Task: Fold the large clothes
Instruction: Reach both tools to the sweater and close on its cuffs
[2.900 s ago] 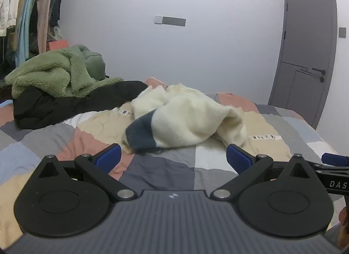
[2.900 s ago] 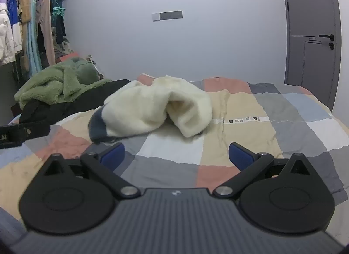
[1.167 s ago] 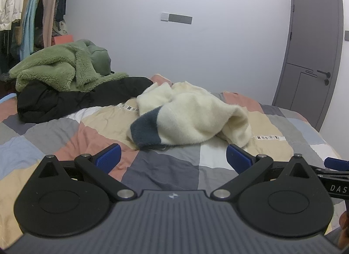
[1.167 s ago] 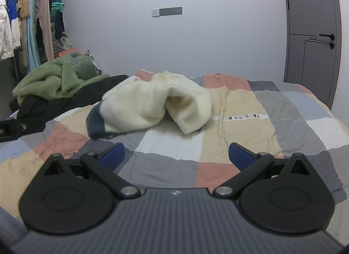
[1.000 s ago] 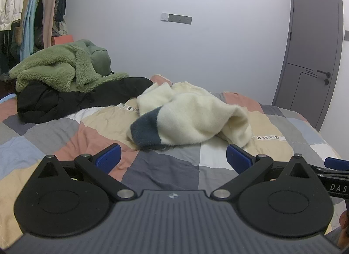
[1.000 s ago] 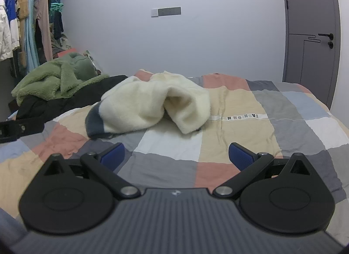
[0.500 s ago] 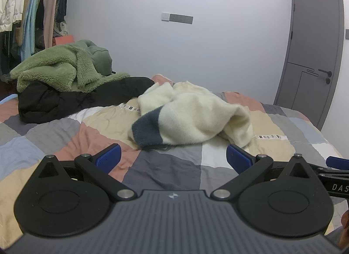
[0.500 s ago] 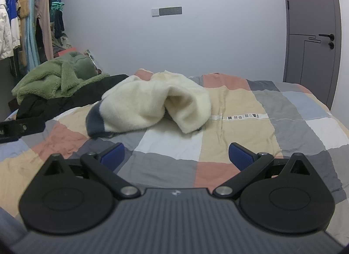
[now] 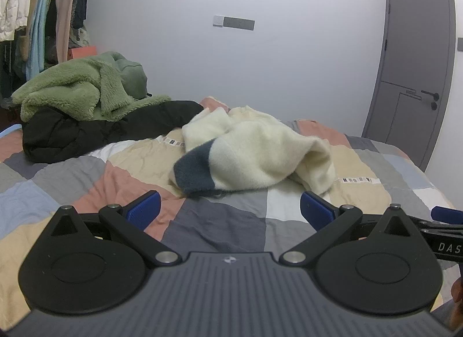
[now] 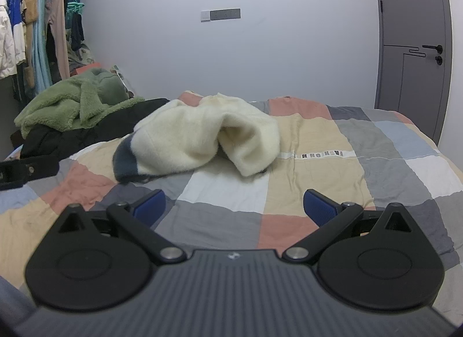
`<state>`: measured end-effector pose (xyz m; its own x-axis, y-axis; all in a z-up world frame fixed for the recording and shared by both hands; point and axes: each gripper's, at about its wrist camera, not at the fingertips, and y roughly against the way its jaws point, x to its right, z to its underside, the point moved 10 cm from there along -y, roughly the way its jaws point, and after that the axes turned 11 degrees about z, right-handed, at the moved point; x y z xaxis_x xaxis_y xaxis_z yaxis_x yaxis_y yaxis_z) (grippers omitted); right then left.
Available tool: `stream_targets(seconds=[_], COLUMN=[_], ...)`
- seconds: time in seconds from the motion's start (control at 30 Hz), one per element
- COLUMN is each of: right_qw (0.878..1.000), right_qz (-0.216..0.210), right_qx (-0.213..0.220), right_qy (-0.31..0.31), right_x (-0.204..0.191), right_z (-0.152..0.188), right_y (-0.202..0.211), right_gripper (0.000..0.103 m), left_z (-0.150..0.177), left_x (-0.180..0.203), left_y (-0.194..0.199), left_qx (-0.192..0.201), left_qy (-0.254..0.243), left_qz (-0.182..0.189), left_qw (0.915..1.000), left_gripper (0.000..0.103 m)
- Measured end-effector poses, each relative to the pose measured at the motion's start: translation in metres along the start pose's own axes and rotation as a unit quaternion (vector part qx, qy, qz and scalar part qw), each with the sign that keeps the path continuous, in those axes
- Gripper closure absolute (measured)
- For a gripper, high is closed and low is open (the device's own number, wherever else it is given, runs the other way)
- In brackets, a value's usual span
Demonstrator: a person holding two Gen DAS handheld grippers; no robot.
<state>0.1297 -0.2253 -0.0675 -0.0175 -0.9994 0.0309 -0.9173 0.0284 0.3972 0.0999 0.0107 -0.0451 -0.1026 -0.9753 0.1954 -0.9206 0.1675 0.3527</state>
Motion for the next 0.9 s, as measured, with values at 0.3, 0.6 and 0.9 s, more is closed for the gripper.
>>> stream_targets(seconds=[0.3, 0.6, 0.9], right_qw=[1.000, 1.000, 0.999], right_qz=[0.007, -0.006, -0.015], right_qx=[0.004, 0.010, 0.031], right_qy=[0.005, -0.005, -0.001], right_x=[-0.005, -0.014, -0.027], right_z=[-0.002, -0.030, -0.083], right_y=[-0.003, -0.011, -0.029], right_gripper=[0.000, 0.000, 0.000], left_z=[-0.008, -0.030, -0.063], left_x=[0.001, -0.004, -0.023], left_y=[-0.005, -0.034, -0.074], left_qx=[0.008, 0.002, -0.009], left_qy=[-0.012, -0.007, -0.005], left_qz=[0.005, 0.015, 0.013], left_qw=[0.9999, 0.9999, 0.9999], left_gripper=[0.000, 0.000, 0.000])
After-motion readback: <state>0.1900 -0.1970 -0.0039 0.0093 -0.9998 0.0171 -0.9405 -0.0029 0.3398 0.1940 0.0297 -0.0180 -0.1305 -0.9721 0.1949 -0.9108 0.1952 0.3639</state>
